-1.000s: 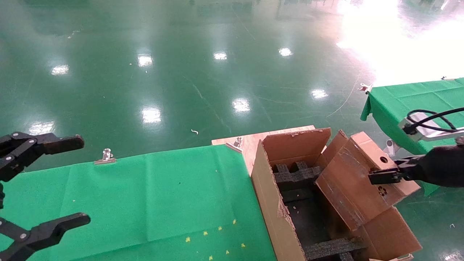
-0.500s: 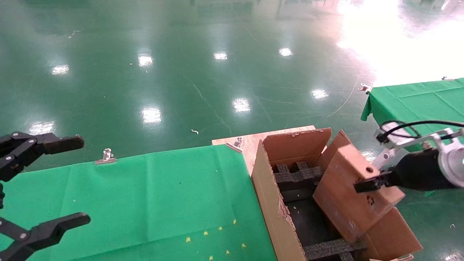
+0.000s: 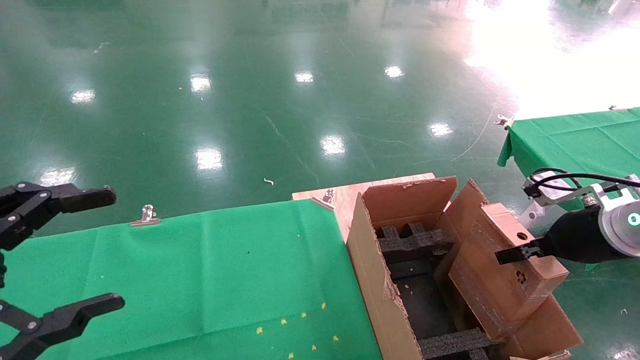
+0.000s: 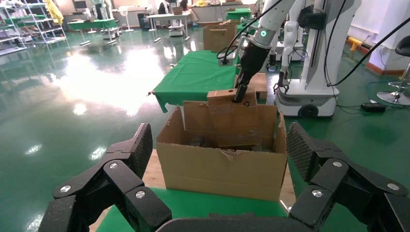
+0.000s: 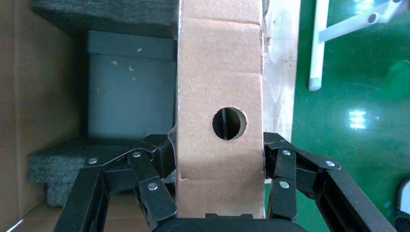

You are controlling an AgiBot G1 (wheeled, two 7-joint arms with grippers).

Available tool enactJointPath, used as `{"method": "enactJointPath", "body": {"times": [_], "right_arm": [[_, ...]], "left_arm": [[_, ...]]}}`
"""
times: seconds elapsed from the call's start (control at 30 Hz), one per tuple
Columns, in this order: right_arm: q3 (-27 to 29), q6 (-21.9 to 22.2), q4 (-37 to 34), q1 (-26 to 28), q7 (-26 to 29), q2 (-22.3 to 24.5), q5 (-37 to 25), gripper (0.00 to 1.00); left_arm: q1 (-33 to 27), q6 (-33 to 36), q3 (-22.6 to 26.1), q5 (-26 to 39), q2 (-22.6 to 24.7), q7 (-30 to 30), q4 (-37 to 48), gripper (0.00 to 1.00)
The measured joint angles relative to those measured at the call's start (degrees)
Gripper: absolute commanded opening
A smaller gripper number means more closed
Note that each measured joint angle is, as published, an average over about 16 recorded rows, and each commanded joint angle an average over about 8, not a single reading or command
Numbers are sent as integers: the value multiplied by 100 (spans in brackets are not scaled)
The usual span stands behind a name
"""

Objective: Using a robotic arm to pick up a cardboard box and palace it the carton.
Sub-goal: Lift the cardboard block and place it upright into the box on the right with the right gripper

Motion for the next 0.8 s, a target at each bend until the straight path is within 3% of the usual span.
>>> {"method": "enactJointPath", "body": {"times": [0.4,0.8], "right_arm": [[-126,182,10,-223,798,-251,-478,0],[-198,993,6,-657,1663,-386,-1148,0]], "left_arm": [[0,0,0,0,0,0,0,100],[0,0,1,-1,0,0,0,100]]}}
